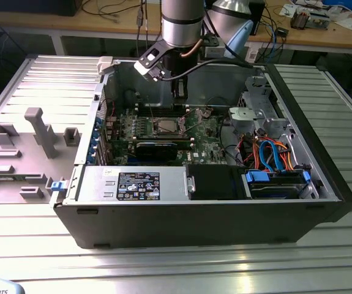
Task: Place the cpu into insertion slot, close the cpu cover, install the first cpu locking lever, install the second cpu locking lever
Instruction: 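Close the cpu cover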
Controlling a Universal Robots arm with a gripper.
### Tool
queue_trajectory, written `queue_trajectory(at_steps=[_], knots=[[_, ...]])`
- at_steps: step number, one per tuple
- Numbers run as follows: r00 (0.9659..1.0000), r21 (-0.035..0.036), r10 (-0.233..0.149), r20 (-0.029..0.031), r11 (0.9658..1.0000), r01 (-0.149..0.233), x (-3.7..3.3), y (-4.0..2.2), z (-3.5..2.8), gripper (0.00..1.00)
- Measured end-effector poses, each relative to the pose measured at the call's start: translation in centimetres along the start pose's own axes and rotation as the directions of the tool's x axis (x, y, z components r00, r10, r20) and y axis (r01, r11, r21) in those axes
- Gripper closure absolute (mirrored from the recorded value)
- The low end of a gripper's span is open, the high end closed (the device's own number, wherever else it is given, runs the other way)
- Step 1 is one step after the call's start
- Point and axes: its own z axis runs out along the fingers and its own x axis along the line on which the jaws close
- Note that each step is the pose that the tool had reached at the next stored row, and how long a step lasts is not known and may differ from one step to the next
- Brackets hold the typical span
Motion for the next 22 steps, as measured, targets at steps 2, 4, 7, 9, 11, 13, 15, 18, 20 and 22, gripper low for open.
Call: queue_trajectory(at_steps=[2,4,7,9,11,13,15,18,20,22], knots=[[1.0000,0.0142,0.000,-0.0004,0.9999,0.000,-0.02,0.63,0.02,0.89],[1.0000,0.0321,0.000,-0.0002,0.9995,0.000,-0.04,1.24,0.04,0.89],[1.0000,0.0463,0.000,-0.0004,0.9989,0.000,-0.06,1.85,0.06,0.89],[1.0000,0.0530,0.000,0.0004,0.9986,0.000,-0.07,2.23,0.08,0.89],[1.0000,0.0602,0.000,0.0028,0.9982,0.000,-0.08,2.64,0.09,0.89],[0.9999,0.0637,0.000,0.0109,0.9980,-0.001,0.01,2.93,0.11,0.89],[0.9999,0.0638,0.000,0.0108,0.9980,-0.001,0.02,2.95,0.12,0.89],[0.9999,0.0638,0.000,0.0108,0.9980,-0.001,0.03,2.97,0.12,0.89],[0.9999,0.0638,0.000,0.0108,0.9980,-0.001,0.03,2.98,0.12,0.89],[0.9999,0.0638,-0.005,0.0105,0.9980,0.005,0.04,3.12,0.17,0.89]])
